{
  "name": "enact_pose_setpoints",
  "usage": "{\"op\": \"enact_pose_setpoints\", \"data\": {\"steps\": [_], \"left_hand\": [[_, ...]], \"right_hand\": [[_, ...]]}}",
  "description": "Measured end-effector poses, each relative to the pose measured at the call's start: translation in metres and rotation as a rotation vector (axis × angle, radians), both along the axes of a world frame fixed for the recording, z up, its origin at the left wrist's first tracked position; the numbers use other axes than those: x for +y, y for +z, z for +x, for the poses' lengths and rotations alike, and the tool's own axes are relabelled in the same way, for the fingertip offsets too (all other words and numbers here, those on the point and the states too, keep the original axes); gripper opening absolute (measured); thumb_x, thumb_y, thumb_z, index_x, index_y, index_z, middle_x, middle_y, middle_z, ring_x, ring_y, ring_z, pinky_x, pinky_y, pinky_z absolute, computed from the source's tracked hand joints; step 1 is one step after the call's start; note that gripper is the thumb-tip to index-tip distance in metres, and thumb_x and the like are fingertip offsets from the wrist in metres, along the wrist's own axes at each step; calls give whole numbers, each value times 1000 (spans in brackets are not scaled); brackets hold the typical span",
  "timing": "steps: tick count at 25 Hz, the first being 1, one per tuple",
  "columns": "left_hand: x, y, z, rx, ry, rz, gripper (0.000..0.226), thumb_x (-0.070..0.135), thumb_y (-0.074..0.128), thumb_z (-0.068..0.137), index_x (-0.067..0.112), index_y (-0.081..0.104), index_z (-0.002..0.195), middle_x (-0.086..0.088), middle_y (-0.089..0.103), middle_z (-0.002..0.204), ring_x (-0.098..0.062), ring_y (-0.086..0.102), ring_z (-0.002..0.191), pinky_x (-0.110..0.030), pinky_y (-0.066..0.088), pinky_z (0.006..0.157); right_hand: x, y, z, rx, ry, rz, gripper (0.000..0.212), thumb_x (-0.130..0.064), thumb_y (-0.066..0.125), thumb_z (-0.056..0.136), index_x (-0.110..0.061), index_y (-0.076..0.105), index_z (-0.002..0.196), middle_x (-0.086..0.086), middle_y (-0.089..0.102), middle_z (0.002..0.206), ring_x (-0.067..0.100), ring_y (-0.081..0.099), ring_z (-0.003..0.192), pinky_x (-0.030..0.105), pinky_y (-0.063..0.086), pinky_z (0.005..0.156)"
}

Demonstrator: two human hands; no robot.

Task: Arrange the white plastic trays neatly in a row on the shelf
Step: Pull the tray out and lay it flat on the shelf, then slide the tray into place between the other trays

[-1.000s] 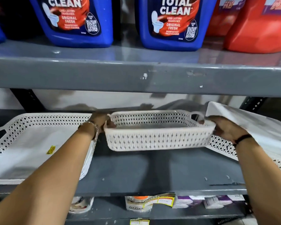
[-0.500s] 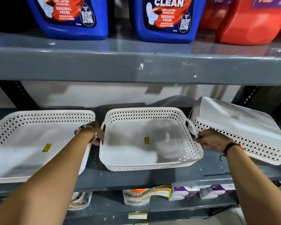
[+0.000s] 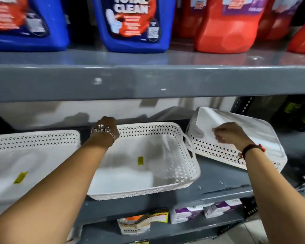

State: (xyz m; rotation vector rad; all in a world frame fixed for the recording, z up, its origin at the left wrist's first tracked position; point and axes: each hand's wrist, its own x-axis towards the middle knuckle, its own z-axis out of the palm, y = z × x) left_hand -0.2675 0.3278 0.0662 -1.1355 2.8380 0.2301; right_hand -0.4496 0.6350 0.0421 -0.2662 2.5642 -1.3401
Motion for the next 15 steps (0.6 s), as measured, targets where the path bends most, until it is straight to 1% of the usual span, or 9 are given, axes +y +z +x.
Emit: {"op": "enact_pose_setpoints", "data": {"steps": [2, 4, 5, 8, 10, 11, 12, 14, 15], "left_hand": [[28, 1, -41, 52, -72, 62, 42, 24, 53, 88, -2, 56, 121, -22, 57, 128, -37, 54, 119, -37, 46, 97], [65, -1, -81, 130, -132, 158, 44, 30, 48, 90, -3, 57, 117, -23, 58, 127, -37, 53, 119, -35, 45, 95], [83, -2, -100, 190, -134, 237, 45, 30, 46, 92, -4, 56, 119, -23, 57, 129, -37, 52, 119, -34, 44, 95], [137, -9, -152, 351, -75, 507, 51, 33, 39, 96, -4, 45, 130, -24, 50, 136, -36, 48, 125, -36, 40, 100], [166, -13, -175, 356, -87, 606, 57, 36, 29, 98, -5, 41, 135, -26, 44, 142, -36, 43, 130, -38, 35, 106], [180, -15, -185, 350, -95, 629, 59, 37, 23, 99, -5, 39, 138, -25, 40, 145, -36, 40, 133, -39, 32, 109], [189, -19, -194, 340, -81, 676, 60, 37, 19, 100, -4, 36, 140, -24, 36, 148, -34, 36, 136, -38, 28, 111], [196, -32, -212, 299, -31, 728, 65, 42, 14, 99, -1, 31, 143, -21, 30, 152, -32, 31, 140, -37, 24, 114], [199, -37, -219, 276, -10, 733, 67, 45, 14, 98, -1, 32, 143, -22, 30, 152, -32, 31, 139, -37, 24, 114]], "right_hand": [[28, 11, -24, 193, -130, 30, 27, -15, 59, 85, 8, 67, 75, 25, 63, 75, 34, 62, 79, 43, 50, 80], [59, 12, -50, 340, -238, 180, 34, -19, 53, 88, 11, 68, 94, 32, 68, 97, 43, 62, 100, 43, 45, 89], [77, 9, -64, 356, -290, 231, 37, -20, 51, 90, 12, 67, 99, 32, 66, 106, 43, 59, 107, 41, 44, 92], [126, -4, -107, 176, -368, 271, 50, -30, 40, 95, 13, 59, 112, 33, 57, 123, 41, 52, 118, 38, 40, 97], [146, -18, -123, 39, -346, 267, 57, -36, 30, 97, 10, 50, 125, 30, 49, 135, 38, 46, 125, 36, 35, 102], [156, -25, -129, -26, -320, 220, 57, -37, 27, 97, 6, 47, 130, 26, 48, 136, 36, 47, 123, 34, 36, 101], [163, -34, -134, -70, -275, 158, 57, -40, 25, 97, 0, 47, 131, 22, 54, 128, 35, 53, 111, 31, 43, 93], [178, -52, -145, -247, -238, -4, 52, -48, 27, 94, -13, 51, 123, 15, 60, 110, 25, 59, 85, 23, 51, 67], [182, -54, -147, -291, -245, -62, 53, -50, 30, 92, -13, 50, 124, 16, 60, 108, 26, 61, 82, 25, 52, 67]]}}
